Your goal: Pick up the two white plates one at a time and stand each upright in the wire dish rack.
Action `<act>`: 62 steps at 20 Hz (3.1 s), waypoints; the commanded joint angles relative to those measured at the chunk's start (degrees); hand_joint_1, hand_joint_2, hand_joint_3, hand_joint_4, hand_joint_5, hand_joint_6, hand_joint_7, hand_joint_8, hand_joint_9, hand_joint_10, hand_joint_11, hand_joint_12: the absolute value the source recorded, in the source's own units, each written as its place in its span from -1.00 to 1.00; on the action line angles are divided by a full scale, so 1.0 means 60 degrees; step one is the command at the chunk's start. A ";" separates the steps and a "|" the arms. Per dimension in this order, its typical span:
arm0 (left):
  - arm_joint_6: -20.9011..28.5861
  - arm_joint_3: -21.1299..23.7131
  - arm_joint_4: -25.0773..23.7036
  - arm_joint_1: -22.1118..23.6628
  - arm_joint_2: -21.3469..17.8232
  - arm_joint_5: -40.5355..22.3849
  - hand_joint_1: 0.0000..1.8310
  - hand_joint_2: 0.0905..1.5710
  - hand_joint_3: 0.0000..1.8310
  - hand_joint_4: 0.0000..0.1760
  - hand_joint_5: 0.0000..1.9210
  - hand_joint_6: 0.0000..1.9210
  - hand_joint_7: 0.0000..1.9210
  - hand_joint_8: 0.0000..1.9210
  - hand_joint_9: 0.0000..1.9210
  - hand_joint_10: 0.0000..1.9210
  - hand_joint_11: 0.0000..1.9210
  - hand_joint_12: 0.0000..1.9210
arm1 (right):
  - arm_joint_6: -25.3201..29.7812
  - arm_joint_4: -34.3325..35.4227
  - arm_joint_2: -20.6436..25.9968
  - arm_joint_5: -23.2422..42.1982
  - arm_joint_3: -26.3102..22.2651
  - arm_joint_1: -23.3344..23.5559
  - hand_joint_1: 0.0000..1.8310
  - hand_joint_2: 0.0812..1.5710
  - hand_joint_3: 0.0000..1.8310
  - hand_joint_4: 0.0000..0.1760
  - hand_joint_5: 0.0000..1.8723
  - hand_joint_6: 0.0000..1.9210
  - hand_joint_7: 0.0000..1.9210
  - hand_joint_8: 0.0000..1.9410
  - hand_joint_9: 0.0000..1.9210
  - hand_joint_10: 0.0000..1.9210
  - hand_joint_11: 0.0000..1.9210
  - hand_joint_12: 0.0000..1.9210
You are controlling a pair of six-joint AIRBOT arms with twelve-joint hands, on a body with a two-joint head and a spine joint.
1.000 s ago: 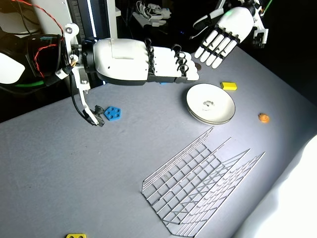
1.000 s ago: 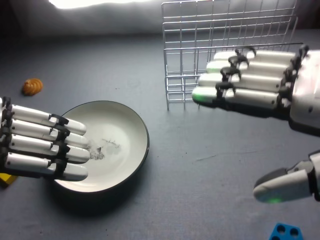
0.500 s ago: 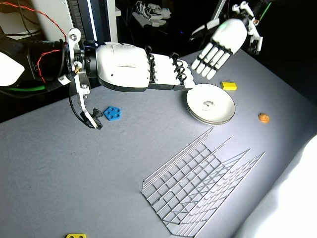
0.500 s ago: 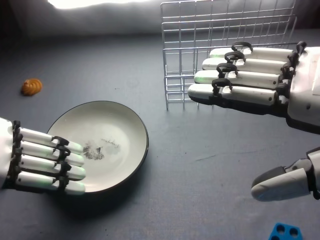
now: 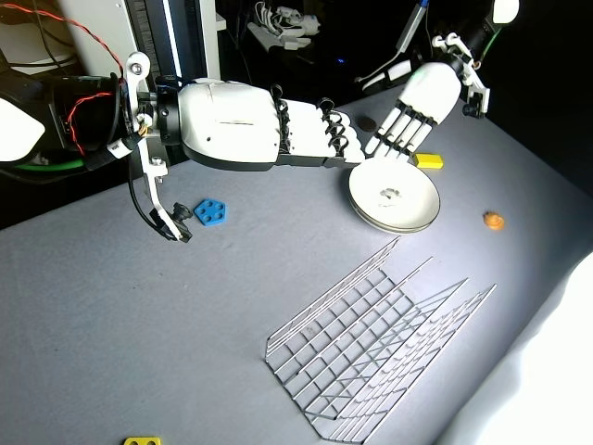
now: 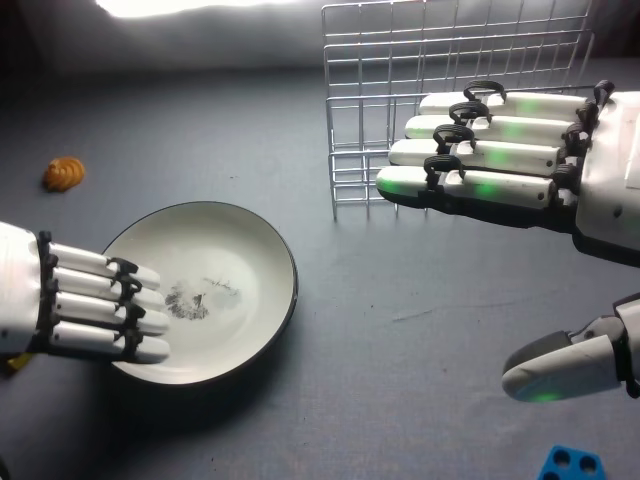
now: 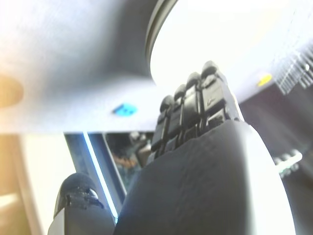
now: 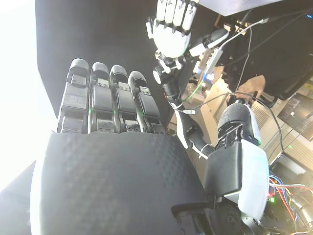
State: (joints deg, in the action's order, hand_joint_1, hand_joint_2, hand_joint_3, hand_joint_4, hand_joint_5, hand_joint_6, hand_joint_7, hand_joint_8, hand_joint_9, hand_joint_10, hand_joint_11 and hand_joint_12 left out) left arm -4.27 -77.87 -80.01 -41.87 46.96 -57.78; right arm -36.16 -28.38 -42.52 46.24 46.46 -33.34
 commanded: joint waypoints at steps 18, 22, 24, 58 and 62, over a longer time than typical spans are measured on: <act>0.0080 -0.1301 -0.0076 -0.0014 0.0845 0.0010 -1.00 0.16 -0.99 -1.00 -1.00 -1.00 -1.00 -1.00 -1.00 -1.00 -1.00 -1.00 | -0.0188 0.0320 0.0005 0.1209 -0.0031 0.0078 -1.00 0.31 -1.00 -1.00 -0.96 -1.00 -0.96 -1.00 -1.00 -1.00 -1.00 -1.00; 0.0091 -0.1442 -0.0080 -0.0097 0.0928 0.0019 -1.00 0.16 -1.00 -1.00 -1.00 -1.00 -1.00 -1.00 -1.00 -1.00 -1.00 -1.00 | -0.0206 0.0319 0.0003 0.1219 -0.0031 0.0078 -1.00 0.31 -1.00 -1.00 -0.97 -0.99 -0.96 -0.99 -0.99 -1.00 -0.99 -0.99; 0.0089 -0.1460 -0.0154 -0.0134 0.0952 0.0080 -1.00 0.15 -1.00 -1.00 -0.99 -1.00 -1.00 -1.00 -1.00 -1.00 -1.00 -1.00 | -0.0219 0.0318 0.0000 0.1227 -0.0031 0.0078 -1.00 0.30 -1.00 -1.00 -0.99 -1.00 -0.98 -1.00 -1.00 -1.00 -1.00 -1.00; 0.0221 -0.0885 -0.0309 0.0547 0.2243 0.0483 -1.00 0.19 -0.99 -1.00 -0.98 -0.99 -0.99 -1.00 -1.00 -1.00 -1.00 -1.00 | -0.3474 -0.0620 -0.2709 -0.1135 0.1742 0.0873 0.27 0.14 -1.00 -1.00 -1.00 -1.00 -1.00 -1.00 -1.00 -1.00 -1.00 -0.75; 0.0248 -0.0964 -0.0304 0.0559 0.2264 0.0483 -1.00 0.19 -1.00 -1.00 -0.99 -1.00 -1.00 -1.00 -1.00 -1.00 -1.00 -1.00 | -0.3596 -0.0341 -0.3410 -0.1580 0.2229 0.1059 0.26 0.17 -1.00 -1.00 -1.00 -1.00 -1.00 -1.00 -1.00 -1.00 -1.00 -0.76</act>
State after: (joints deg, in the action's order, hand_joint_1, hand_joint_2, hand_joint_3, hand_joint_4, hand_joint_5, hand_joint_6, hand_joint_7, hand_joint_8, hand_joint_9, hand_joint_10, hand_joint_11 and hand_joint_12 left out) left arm -2.92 -83.92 -82.04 -38.61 59.55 -53.41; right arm -57.36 -31.66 -63.57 31.09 60.27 -27.66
